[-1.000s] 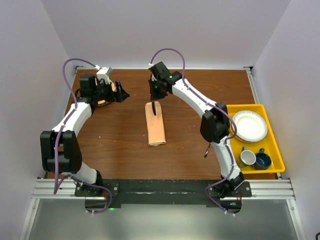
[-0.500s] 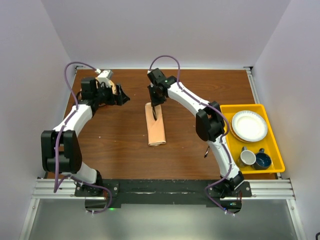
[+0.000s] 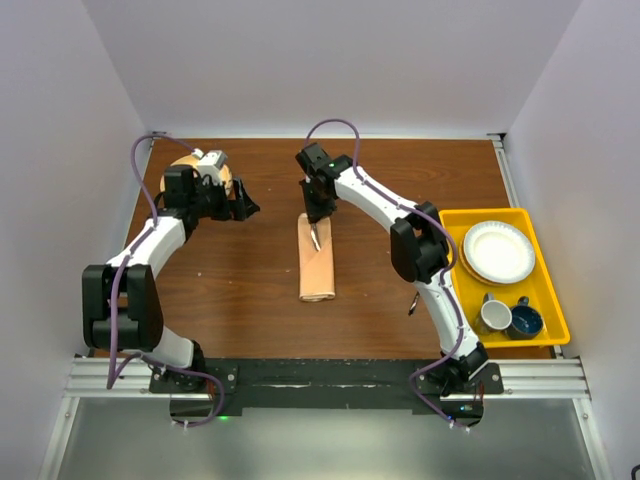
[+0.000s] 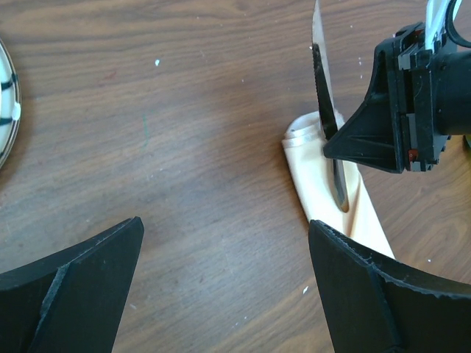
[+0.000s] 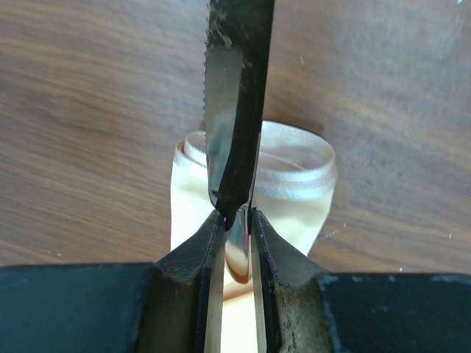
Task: Fold the napkin into a case and place the utensils inside
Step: Insert the knife into the folded napkin.
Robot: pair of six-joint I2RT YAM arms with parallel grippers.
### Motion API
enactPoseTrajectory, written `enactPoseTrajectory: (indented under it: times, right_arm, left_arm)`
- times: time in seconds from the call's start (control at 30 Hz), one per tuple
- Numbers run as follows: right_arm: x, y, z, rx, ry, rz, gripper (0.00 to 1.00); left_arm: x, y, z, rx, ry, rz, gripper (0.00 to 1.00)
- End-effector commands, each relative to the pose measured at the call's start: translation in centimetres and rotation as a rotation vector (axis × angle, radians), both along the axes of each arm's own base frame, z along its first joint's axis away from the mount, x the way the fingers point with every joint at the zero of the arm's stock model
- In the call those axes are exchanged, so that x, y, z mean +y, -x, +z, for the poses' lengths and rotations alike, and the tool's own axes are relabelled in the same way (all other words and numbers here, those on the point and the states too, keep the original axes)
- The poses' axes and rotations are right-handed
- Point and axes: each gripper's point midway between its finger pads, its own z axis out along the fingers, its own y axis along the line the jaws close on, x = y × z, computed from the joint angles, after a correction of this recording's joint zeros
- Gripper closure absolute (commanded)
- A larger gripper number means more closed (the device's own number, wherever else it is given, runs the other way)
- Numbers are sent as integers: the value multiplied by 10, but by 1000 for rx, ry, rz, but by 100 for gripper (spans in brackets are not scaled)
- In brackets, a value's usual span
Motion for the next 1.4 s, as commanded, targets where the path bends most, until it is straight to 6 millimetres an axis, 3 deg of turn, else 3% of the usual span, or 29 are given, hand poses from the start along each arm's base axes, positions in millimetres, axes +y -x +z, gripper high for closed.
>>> enactPoseTrajectory:
  times: [0.0,0.2,0.3,0.33,0.4,0.47,0.67,0.87,1.17,1.37]
  right_arm:
    - [-4,20,26,42,-20,-22,100]
    - [-12,31,28,75,-3,-36,100]
    - [-14,35,27,81,-1,-41,100]
    - [-14,35,27,82,-3,-44,100]
    - [-14,34,27,76,1,-42,100]
    - [-16,32,26,71,7,-46,100]
    - [-20,35,16,89,25,-49,100]
    - [-26,36,13,95,43,-57,100]
    - [-28,35,12,104,39,-57,100]
    - [-27,34,13,102,35,-51,100]
  left_arm:
    - [3,-2,19,-87,-10,6,0]
    - [-3,1,18,-111,38,-11,2]
    - [-16,0,12,-87,109,-57,18]
    - [-20,-2,4,-63,134,-64,27]
    - [-39,-4,4,-50,203,-101,34]
    - [-53,-8,-9,11,255,-113,41]
    - [-110,-15,-41,126,376,-186,41]
    - [-139,-16,-62,177,426,-207,43]
    - [-162,4,-88,270,459,-234,47]
    - [-169,8,-104,326,464,-206,55]
